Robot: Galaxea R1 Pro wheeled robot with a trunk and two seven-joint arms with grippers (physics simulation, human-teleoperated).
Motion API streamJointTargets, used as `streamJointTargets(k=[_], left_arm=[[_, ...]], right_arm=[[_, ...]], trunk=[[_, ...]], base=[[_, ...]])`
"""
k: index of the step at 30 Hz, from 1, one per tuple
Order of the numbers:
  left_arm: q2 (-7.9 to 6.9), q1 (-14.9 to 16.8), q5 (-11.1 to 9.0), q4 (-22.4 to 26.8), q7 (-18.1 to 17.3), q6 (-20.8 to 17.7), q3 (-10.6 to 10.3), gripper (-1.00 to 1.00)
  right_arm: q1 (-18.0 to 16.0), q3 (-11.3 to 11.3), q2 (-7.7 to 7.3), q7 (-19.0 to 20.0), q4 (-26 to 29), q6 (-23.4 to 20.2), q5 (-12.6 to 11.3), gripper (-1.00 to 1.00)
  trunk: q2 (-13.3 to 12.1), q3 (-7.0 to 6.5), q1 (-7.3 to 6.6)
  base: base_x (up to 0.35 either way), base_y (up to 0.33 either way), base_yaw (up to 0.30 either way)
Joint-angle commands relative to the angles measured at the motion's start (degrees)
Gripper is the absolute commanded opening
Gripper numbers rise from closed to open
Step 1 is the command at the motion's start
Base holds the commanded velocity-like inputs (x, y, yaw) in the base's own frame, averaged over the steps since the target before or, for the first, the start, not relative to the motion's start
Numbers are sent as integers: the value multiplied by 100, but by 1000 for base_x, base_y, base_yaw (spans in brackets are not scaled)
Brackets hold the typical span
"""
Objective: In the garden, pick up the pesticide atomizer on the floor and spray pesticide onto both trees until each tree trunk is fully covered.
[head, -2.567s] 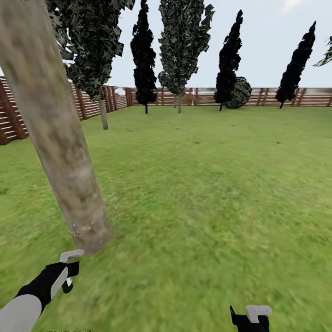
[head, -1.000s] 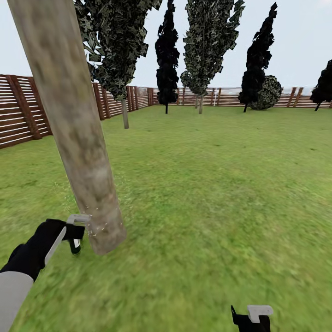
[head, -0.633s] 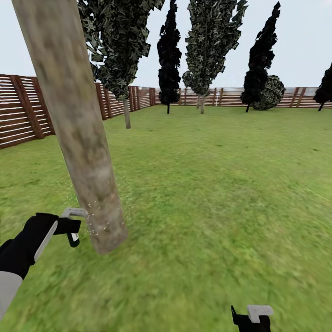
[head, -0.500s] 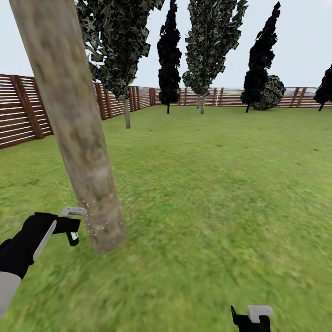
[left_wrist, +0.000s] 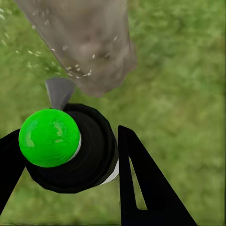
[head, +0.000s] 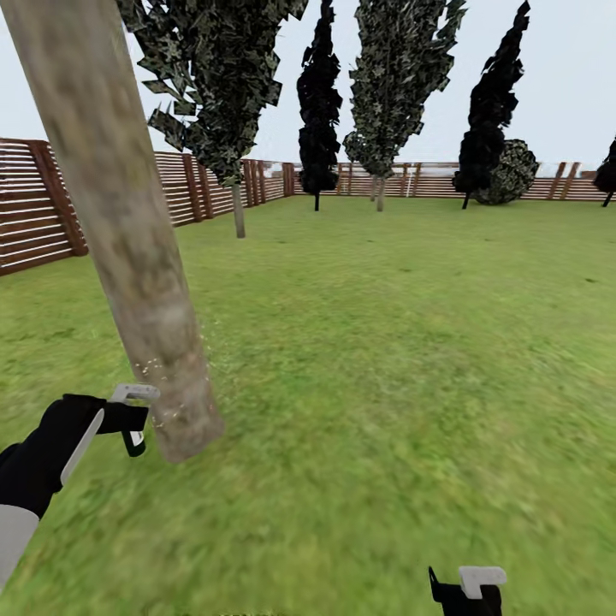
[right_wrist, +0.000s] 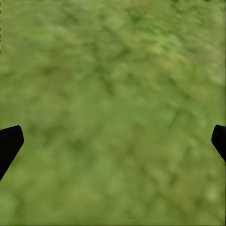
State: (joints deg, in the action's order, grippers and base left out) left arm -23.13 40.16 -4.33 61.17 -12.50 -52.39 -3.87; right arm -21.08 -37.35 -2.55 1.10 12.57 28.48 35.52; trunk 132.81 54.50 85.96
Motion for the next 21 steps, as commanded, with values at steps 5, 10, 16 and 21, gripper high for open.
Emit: streamJointTargets(k=[5,10,16,21], left_arm=[[2,-6,2,-4,35,1,1,-100],[2,-9,4,-9,46,1,3,-100],[-19,-31,18,-462,300,58,0,-100],[-16,-35,11,-1004,387,290,-1,-100]], right_arm=[[2,0,0,4,0,0,2,100],[0,-4,-5,-2,0,0,-1,100],[4,-9,-18,-4,7,0,-1,100],[2,-6,-9,-4,6,0,-1,100]], trunk=[[0,0,0],[0,0,0],[0,0,0],[0,0,0]], base=[[-1,-272,274],[21,-273,104],[84,-273,2],[95,-273,8]])
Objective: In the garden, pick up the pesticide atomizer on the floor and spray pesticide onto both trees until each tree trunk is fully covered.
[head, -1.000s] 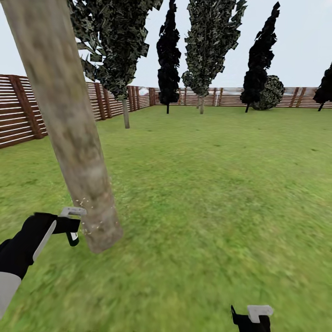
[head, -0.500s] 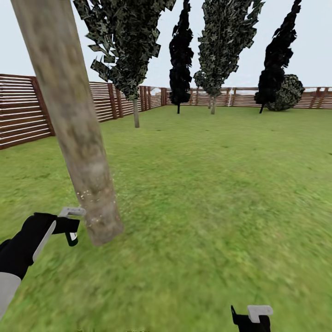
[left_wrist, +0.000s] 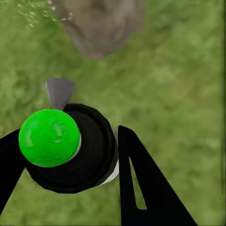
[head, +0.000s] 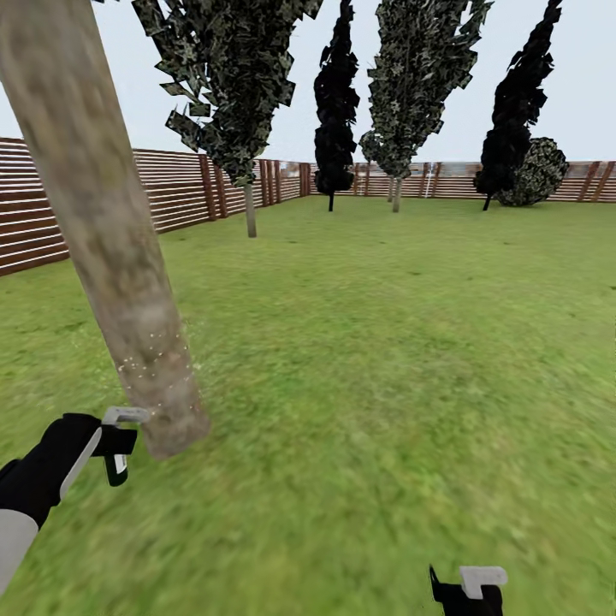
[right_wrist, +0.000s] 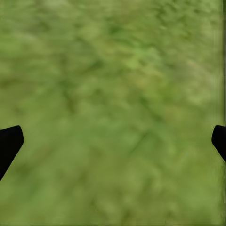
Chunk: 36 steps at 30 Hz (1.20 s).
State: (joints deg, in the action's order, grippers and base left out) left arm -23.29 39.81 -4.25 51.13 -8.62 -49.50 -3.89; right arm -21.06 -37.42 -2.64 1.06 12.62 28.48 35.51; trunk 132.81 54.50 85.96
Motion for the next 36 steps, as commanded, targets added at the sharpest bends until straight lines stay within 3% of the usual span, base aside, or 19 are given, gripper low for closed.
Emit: streamJointTargets(k=[1,7,10,12,19,23,26,30,36], left_arm=[[0,0,3,-8,0,10,-2,-100],[-5,-20,9,-31,61,22,17,-100],[-8,-200,12,-144,86,54,409,-100],[-3,-298,19,-156,92,360,515,-100],[17,-342,21,-164,114,544,546,-100],[50,-344,-2,-161,506,547,539,-100],[57,-343,-58,-162,490,542,534,-100],[187,-345,-67,-158,495,546,522,-100],[202,-343,-59,-156,509,538,527,-100]], right_arm=[[1,2,0,2,0,0,0,100],[-1,6,0,6,-3,0,0,100],[-1,6,2,8,-4,0,0,100],[0,6,1,8,-5,0,0,100],[0,6,9,9,-5,0,0,100],[-1,6,9,9,-5,0,0,100],[0,6,9,9,-5,0,0,100],[-1,6,9,9,-5,0,0,100],[-3,6,9,9,-5,0,0,100]], trunk=[[0,0,0],[0,0,0],[0,0,0],[0,0,0],[0,0,0],[0,0,0],[0,0,0],[0,0,0],[0,0,0]], base=[[96,-273,134],[97,-269,263],[88,-161,272],[23,-33,114],[26,-37,176],[137,-224,112],[144,-238,6],[144,-238,7],[144,-238,222]])
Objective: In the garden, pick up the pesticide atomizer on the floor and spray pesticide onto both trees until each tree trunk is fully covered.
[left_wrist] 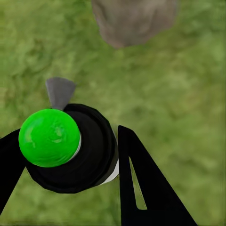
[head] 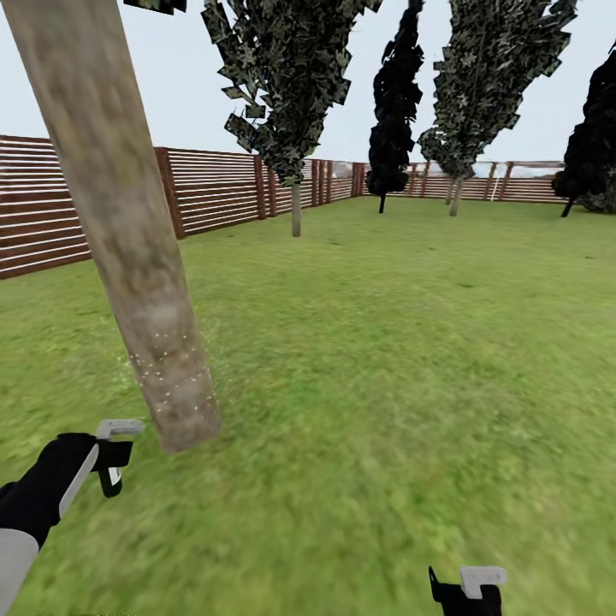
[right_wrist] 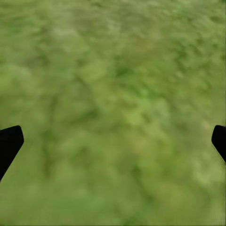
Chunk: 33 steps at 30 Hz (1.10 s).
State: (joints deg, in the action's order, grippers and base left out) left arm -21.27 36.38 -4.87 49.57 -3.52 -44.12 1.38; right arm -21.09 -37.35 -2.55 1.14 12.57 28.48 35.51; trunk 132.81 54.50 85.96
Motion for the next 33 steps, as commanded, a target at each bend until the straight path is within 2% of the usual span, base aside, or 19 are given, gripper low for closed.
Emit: streamJointTargets(k=[1,21,33], left_arm=[[0,0,3,0,6,0,0,-100],[6,-7,21,-123,36,0,20,-100],[0,-8,34,-122,36,0,29,-100]], right_arm=[[0,0,0,0,0,0,0,100],[5,0,-2,-2,2,0,0,100],[1,0,0,0,4,0,0,100]], trunk=[[0,0,0],[0,0,0],[0,0,0]], base=[[144,-238,86],[58,-265,6],[4,-273,250]])
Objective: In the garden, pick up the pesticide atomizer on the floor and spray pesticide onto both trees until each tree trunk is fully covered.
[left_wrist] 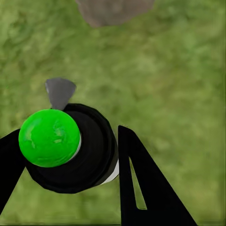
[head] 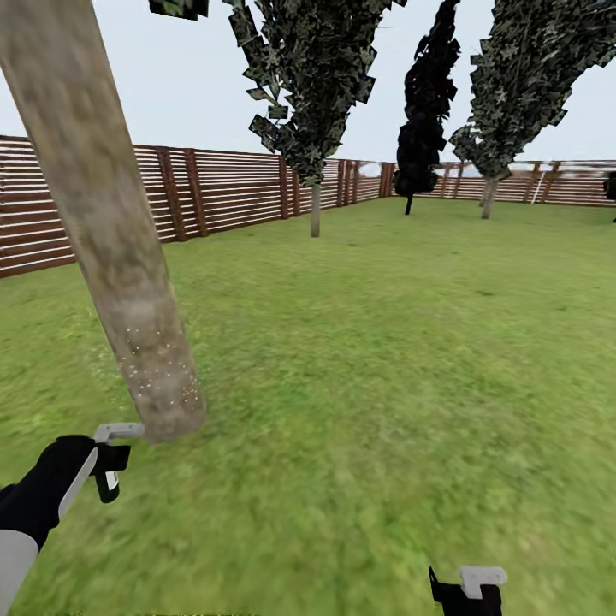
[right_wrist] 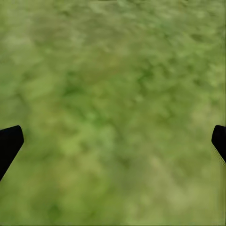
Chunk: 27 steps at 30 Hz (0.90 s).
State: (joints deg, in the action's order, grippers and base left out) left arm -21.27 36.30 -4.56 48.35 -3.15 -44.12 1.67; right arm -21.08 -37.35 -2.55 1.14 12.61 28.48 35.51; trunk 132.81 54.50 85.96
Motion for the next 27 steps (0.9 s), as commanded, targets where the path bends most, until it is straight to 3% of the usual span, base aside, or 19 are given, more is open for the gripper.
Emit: streamJointTargets(k=[1,13,27], left_arm=[[0,0,6,0,-1,2,0,-100],[-17,-111,18,-10,7,17,18,-100],[-9,-130,-6,4,7,34,18,-100]], right_arm=[[1,-3,-5,-3,3,0,0,100],[0,-2,-6,-4,4,0,0,100],[2,-1,0,0,1,0,0,100]], trunk=[[0,0,0],[0,0,0],[0,0,0]], base=[[87,-273,99],[79,-273,21],[226,-194,263]])
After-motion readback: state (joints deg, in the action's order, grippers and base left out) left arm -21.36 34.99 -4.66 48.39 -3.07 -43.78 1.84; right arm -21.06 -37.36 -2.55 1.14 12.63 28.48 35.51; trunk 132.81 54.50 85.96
